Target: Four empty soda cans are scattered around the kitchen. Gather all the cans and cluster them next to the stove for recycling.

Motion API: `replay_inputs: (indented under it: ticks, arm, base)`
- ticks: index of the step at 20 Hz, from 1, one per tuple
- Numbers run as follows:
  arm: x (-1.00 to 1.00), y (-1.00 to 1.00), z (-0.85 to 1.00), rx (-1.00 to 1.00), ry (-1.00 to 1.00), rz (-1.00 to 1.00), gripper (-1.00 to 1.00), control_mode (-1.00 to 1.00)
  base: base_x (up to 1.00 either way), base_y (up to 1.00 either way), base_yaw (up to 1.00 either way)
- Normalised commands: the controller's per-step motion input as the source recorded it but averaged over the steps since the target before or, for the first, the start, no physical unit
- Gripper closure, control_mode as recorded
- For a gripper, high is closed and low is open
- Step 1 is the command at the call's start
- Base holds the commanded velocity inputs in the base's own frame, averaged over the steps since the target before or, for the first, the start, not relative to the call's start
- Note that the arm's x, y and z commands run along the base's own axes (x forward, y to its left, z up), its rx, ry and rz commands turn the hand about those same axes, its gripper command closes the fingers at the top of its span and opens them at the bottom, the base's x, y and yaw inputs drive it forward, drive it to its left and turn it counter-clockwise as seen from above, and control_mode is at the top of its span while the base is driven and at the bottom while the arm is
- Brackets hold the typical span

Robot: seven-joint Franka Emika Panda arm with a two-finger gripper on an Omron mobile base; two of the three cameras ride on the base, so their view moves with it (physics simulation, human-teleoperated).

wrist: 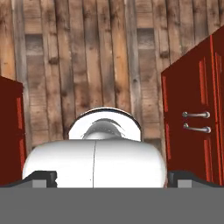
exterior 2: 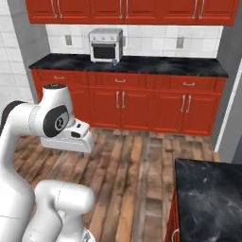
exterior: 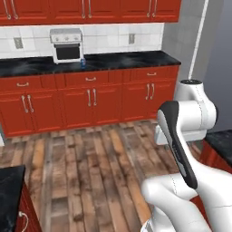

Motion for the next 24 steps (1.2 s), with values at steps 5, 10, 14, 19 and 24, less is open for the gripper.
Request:
replay_inputs:
  ticks: [5, 10, 14, 19, 24]
  arm:
    - [0.0, 0.0, 0.0, 0.0, 0.0, 0.0, -1.0, 1.0]
    - [0.0, 0.0, 0.0, 0.0, 0.0, 0.0, -1.0, 1.0]
    - [0.0, 0.0, 0.0, 0.0, 0.0, 0.0, -1.0, 1.0]
    - [0.0, 0.0, 0.0, 0.0, 0.0, 0.0, -1.0, 1.0]
    - [0.0, 0.0, 0.0, 0.0, 0.0, 0.0, -1.0, 1.0]
  base:
    - [0.99, -0.02, 0.0]
    - [0.84, 0.0, 0.0]
    - [0.84, 0.06, 0.0]
    - [0.77, 0.14, 0.0]
    - [0.7, 0.3, 0.0]
